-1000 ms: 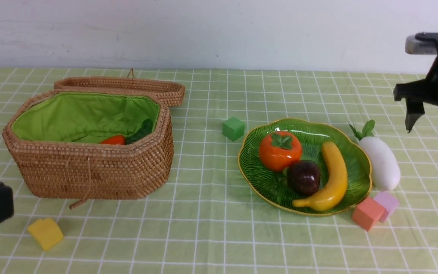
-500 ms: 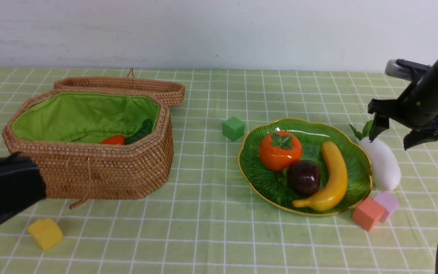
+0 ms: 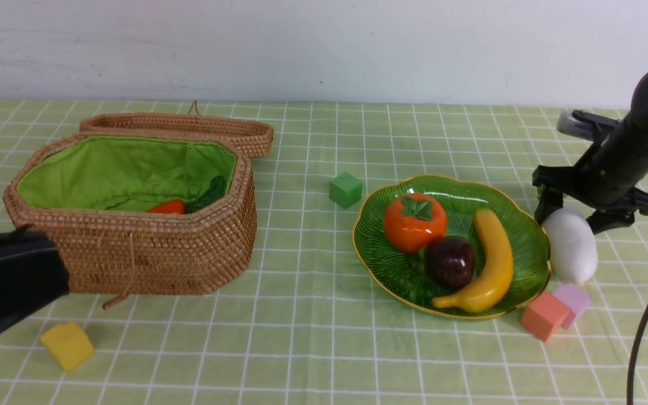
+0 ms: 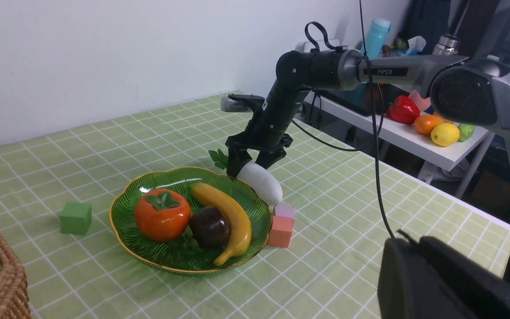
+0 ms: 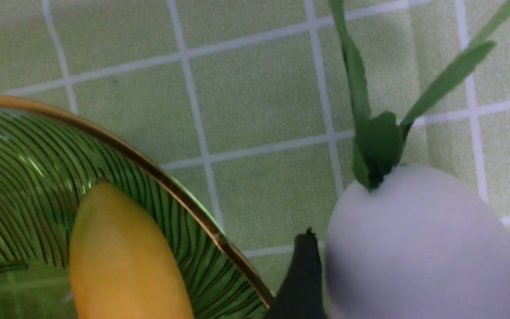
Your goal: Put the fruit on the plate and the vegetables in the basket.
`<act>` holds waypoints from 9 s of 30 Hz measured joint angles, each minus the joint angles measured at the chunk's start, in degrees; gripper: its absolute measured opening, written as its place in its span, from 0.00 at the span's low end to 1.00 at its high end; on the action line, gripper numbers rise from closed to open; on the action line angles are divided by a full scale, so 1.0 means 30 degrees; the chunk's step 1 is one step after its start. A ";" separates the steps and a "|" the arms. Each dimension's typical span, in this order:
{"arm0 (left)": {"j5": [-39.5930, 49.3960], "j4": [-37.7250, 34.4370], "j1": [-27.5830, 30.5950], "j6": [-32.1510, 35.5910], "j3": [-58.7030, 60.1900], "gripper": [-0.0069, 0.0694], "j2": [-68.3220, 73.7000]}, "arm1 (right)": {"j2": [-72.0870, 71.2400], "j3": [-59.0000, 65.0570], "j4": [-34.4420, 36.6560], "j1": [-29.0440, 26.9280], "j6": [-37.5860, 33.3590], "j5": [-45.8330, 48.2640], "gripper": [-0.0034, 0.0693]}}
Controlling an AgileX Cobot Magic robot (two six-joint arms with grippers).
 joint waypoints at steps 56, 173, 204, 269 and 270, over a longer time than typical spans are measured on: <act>0.2854 0.8439 0.0000 -0.5722 0.0000 0.12 -0.0053 | -0.7716 0.0052 0.0220 0.8216 -0.0898 0.1819 0.75; -0.6356 0.8871 0.0000 -0.9414 1.1242 0.08 -0.8049 | -2.3105 1.9224 -0.2863 1.4648 0.2371 0.0848 0.07; -0.6287 0.9019 0.0000 -0.9350 1.1242 0.11 -0.8049 | -4.2164 3.4879 -0.6232 0.3529 0.2323 -1.0792 0.02; -0.3367 0.6407 1.1947 -0.8071 1.6197 0.07 -0.9229 | -4.2164 3.4862 -0.6125 0.3529 0.2360 -1.0758 0.08; -0.3367 0.6385 1.1947 -0.8071 1.6197 0.07 -0.9229 | -4.2164 3.4862 -0.6125 0.3529 0.2360 -1.0758 0.08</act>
